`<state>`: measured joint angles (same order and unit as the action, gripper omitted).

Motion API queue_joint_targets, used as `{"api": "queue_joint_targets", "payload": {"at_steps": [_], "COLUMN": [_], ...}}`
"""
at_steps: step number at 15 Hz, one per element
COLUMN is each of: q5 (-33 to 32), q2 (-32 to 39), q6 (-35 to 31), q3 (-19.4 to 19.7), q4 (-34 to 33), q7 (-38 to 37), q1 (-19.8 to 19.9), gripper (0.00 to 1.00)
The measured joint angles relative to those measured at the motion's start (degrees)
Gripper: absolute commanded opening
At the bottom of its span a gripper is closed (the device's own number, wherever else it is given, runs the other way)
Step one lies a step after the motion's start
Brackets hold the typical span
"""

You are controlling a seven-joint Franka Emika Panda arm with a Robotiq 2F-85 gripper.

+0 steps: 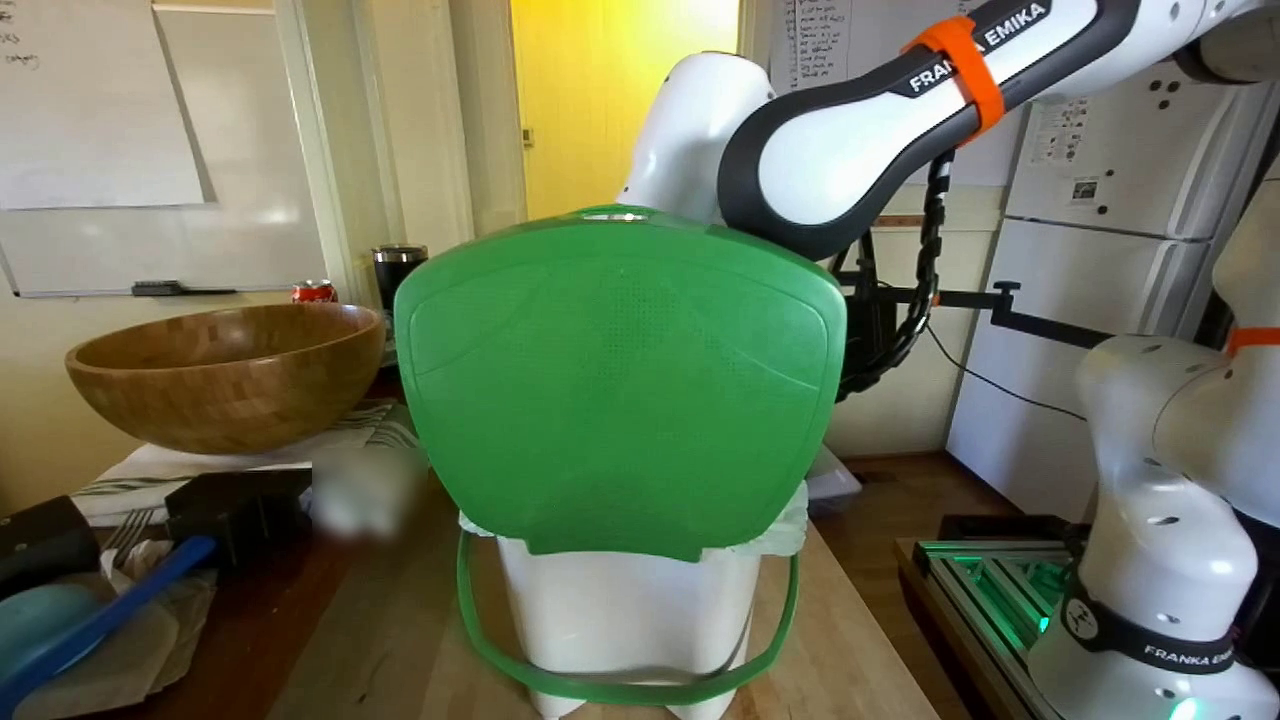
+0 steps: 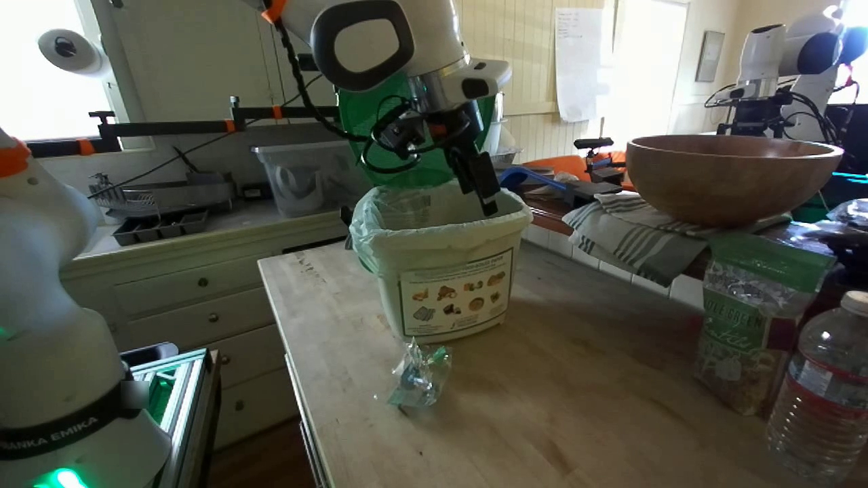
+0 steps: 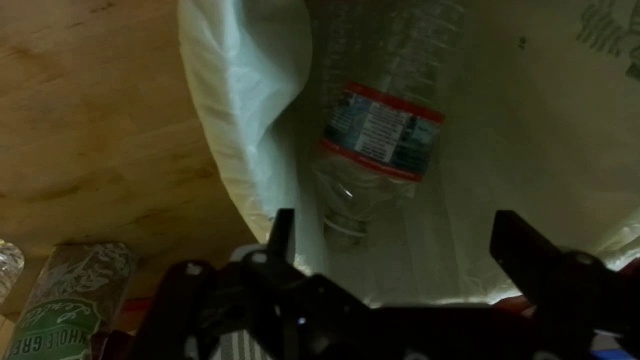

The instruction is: Remove the plastic bottle from the trash can and place it on the counter top

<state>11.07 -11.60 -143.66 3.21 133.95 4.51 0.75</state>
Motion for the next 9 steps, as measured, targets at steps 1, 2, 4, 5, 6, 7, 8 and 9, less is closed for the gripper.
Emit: {"api": "queue_joint_targets", "payload": {"at_steps": [1, 2, 4, 5, 6, 7, 8, 9], "q5": [0.7, 1.3, 2.3, 2.6, 2.7, 2.7, 2.7, 2.7], "q2": [0.4, 0.7, 1.0, 0.9, 0.8, 0.6, 0.3, -0.2], "q6": [-0.2, -0.3, -0.6, -0.6, -0.6, -0.6, -0.6, -0.6], "q3": [0.1, 0.1, 0.1, 0.1, 0.1, 0.1, 0.1, 0.1], "q4": [0.0, 0.0, -0.1, -0.1, -0.1, -0.1, -0.2, -0.2], "q7": [-0.8, -1.4, -2.1, -2.5, -2.9, -3.3, -3.5, -3.6], "q1": [0.0, 0.0, 0.0, 0.0, 0.0, 0.0, 0.0, 0.0], "gripper": [1.00, 1.00, 1.00, 1.00, 1.00, 1.00, 1.00, 1.00]}}
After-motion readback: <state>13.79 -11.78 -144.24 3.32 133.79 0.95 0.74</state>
